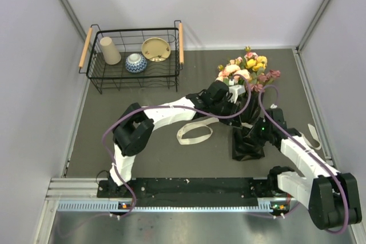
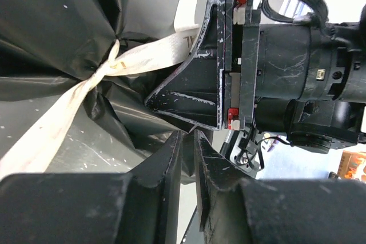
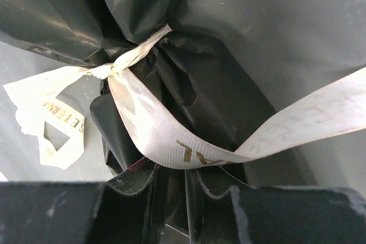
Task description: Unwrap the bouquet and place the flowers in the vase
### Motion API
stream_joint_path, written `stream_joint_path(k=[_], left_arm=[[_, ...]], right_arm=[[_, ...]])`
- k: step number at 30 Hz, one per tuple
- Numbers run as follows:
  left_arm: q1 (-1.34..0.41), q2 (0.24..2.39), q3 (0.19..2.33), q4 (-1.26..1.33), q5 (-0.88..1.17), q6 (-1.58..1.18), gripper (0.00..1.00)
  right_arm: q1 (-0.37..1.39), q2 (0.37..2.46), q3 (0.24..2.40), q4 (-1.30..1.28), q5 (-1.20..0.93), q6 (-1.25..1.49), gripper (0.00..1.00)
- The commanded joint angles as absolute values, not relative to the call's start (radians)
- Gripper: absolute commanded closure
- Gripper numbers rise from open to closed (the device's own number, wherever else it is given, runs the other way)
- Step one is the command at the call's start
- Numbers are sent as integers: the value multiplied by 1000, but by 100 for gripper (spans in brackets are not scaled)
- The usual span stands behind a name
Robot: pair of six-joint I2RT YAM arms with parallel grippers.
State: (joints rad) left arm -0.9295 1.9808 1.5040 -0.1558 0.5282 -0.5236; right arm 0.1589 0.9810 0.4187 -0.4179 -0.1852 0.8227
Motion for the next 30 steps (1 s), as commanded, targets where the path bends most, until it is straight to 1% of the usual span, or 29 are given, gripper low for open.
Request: stream_joint_path(k=[1, 3, 7, 11, 15, 18, 23, 27, 29, 30], left_arm=[[-946, 2005, 1530, -91, 535, -549, 82], [-948, 2020, 1513, -81, 532, -546, 82], [-948, 2055, 1474, -69, 514, -538, 87], [-948, 2098, 1460, -61, 492, -526, 89], [-948, 2123, 1454, -57, 471, -511, 90], [-948, 2128, 1442, -58, 465, -502, 91], [-948, 2126, 1428, -72, 466, -500, 92], [-948, 2120, 1411, -64, 468, -509, 92], [-948, 2117, 1408, -63, 463, -505, 92], [-948, 2112, 1404, -63, 460, -500, 92]], right_arm=[[164, 1000, 440, -423, -207, 830, 82], [164, 974, 472, -439, -207, 830, 82], [164, 939, 537, -486, -206, 821, 78], [166, 911, 604, -528, -189, 807, 76], [163, 922, 675, -543, -124, 787, 75], [158, 972, 716, -540, -101, 772, 75], [158, 1078, 747, -487, -84, 750, 81], [158, 1166, 703, -413, -98, 759, 85], [156, 1187, 672, -387, -119, 765, 92], [155, 1193, 660, -377, -130, 768, 93]])
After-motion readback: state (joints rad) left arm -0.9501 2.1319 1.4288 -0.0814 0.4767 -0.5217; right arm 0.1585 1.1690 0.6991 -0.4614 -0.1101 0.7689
